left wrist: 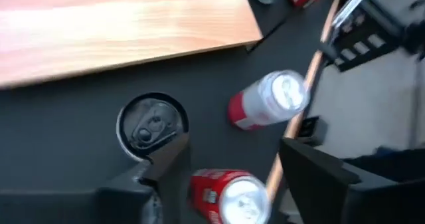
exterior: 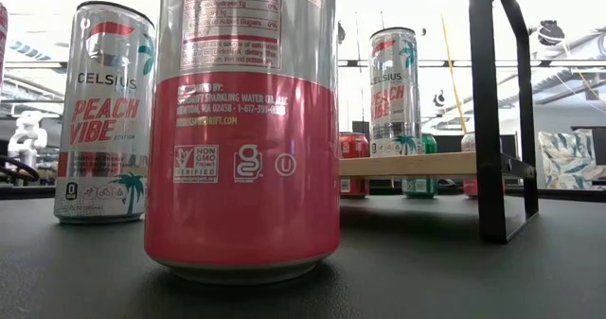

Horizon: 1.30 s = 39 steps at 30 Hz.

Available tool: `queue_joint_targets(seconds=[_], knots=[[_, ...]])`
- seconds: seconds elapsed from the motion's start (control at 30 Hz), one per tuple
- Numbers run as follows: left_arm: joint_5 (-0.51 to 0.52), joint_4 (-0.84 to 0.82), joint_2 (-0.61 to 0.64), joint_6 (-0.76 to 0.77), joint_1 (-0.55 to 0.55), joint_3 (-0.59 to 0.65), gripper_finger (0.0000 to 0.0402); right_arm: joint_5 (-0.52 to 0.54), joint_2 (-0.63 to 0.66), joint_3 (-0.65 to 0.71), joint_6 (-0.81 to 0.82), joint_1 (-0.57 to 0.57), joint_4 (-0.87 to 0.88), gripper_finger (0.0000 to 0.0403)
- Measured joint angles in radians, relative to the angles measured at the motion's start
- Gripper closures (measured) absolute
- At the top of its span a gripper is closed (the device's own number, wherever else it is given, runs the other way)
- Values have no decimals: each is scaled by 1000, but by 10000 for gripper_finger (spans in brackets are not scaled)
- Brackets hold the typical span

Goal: Place canned beverage on shelf
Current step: Put the top left green soda can on the shelf

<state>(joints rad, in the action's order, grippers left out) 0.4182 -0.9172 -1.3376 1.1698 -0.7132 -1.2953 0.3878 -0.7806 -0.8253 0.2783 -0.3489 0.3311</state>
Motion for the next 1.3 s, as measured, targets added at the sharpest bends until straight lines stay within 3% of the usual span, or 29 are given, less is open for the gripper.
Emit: queue_joint_targets(seconds=[0.2, 0.37, 0.6, 1.0, 1.13, 1.3], knots=[[3, -42, -44, -236, -17, 0, 109, 0, 0, 0, 5, 0, -12, 101], [26, -77, -44, -228, -13, -1, 97, 1, 0, 0, 5, 0, -12, 101], [35, -93, -29, -54, 9, -32, 101, 1, -1, 0, 5, 0, -10, 101], [14, -87, -28, 1, 67, -48, 114, 2, -2, 0, 5, 0, -4, 101], [1, -85, -28, -12, 86, -48, 114, 2, -2, 0, 5, 0, -3, 101], [39, -94, -28, -134, 86, -48, 114, 2, -2, 0, 5, 0, 50, 101]])
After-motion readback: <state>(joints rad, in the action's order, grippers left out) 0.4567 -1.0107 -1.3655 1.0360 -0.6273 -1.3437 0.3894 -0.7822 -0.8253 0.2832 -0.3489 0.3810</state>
